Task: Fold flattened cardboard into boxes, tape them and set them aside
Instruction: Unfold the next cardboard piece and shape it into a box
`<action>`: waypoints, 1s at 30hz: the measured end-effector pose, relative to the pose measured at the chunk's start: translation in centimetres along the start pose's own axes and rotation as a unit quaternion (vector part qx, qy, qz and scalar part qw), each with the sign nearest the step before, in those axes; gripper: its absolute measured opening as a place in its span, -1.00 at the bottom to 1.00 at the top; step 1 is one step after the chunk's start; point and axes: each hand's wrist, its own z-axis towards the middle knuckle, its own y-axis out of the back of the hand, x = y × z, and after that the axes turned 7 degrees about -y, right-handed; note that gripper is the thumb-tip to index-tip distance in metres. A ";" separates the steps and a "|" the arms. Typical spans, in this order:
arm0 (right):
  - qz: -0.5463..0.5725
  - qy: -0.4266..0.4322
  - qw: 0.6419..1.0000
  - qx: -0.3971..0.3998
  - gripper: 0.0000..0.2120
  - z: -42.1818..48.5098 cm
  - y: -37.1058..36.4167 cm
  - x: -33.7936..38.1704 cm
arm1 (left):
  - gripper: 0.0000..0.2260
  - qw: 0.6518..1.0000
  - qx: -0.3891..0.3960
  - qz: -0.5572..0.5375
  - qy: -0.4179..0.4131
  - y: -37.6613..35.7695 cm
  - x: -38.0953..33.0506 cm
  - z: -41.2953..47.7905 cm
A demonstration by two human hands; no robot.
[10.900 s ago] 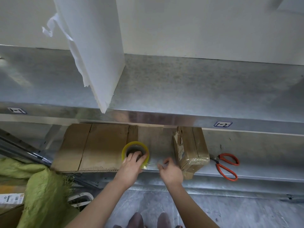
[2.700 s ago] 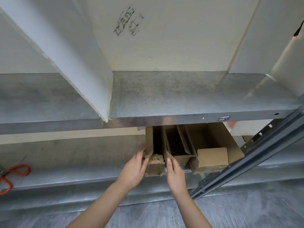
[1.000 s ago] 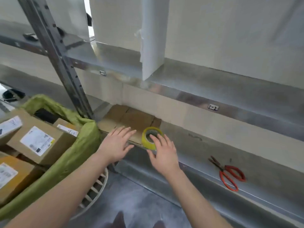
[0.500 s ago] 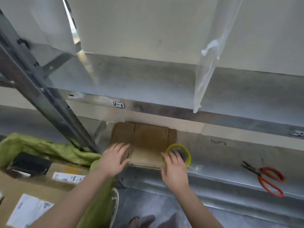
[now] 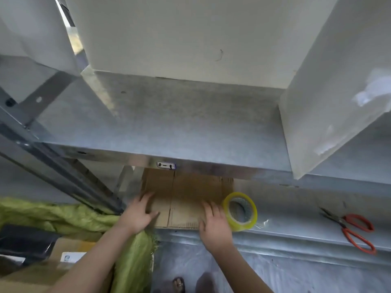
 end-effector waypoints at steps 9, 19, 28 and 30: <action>-0.034 -0.004 0.999 0.029 -0.42 0.4 -0.7 -0.4 | -0.35 0.996 -0.013 -0.080 0.041 0.4 -0.1 1.2; 0.002 -0.018 0.999 0.029 -0.43 1.1 -0.8 -0.4 | -0.44 0.977 -0.069 -0.201 -0.018 1.8 0.8 1.0; 0.103 -0.091 0.990 0.018 -0.43 3.2 0.7 1.0 | -0.45 0.942 -0.136 -0.307 0.000 2.8 -0.1 -0.2; 0.108 -0.109 0.988 0.031 -0.38 4.0 1.0 1.1 | -0.44 0.934 -0.138 -0.330 0.001 3.0 -0.4 -0.5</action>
